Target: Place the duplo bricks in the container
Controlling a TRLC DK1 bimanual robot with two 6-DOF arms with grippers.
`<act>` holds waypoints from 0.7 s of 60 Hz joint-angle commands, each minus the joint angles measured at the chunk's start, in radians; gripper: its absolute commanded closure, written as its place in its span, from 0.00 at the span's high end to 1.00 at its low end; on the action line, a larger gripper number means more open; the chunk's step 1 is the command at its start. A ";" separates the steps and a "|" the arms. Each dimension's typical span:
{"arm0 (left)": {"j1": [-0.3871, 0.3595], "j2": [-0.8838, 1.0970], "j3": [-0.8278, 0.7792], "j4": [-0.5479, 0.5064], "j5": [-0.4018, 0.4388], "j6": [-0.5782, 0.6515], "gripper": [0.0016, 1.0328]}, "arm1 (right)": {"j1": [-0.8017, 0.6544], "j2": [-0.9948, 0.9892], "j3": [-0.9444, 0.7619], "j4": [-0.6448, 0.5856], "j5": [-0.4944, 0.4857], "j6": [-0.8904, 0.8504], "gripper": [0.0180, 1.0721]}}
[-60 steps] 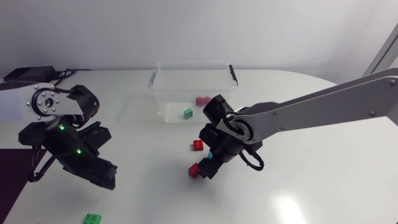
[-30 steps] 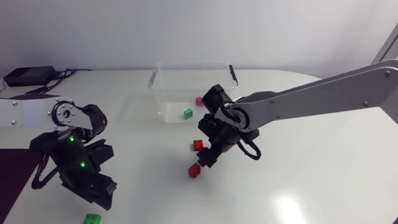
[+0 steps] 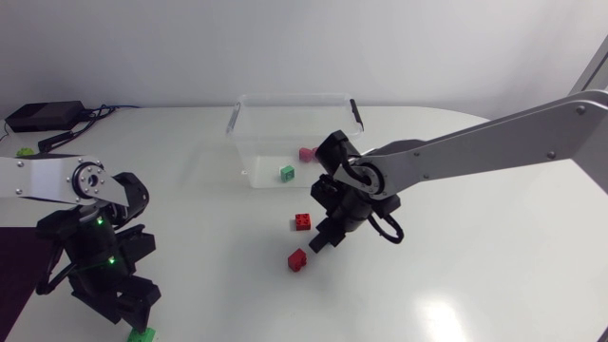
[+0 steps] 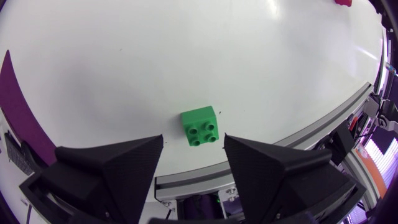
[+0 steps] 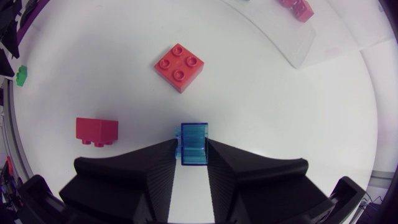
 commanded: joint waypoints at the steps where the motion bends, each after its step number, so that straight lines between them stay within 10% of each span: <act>1: 0.001 0.041 -0.021 0.009 -0.007 -0.027 0.66 | 0.003 -0.037 -0.033 -0.019 0.008 0.021 0.21; 23: -0.065 0.220 -0.037 0.071 -0.041 -0.093 0.56 | -0.022 -0.193 -0.062 -0.071 0.021 0.017 0.21; 32: -0.055 0.266 -0.060 0.129 -0.044 -0.101 0.18 | -0.034 -0.254 -0.044 -0.106 0.019 0.015 0.21; 42: -0.053 0.201 -0.040 0.123 -0.042 -0.101 0.14 | -0.043 -0.307 0.022 -0.114 0.019 0.023 0.21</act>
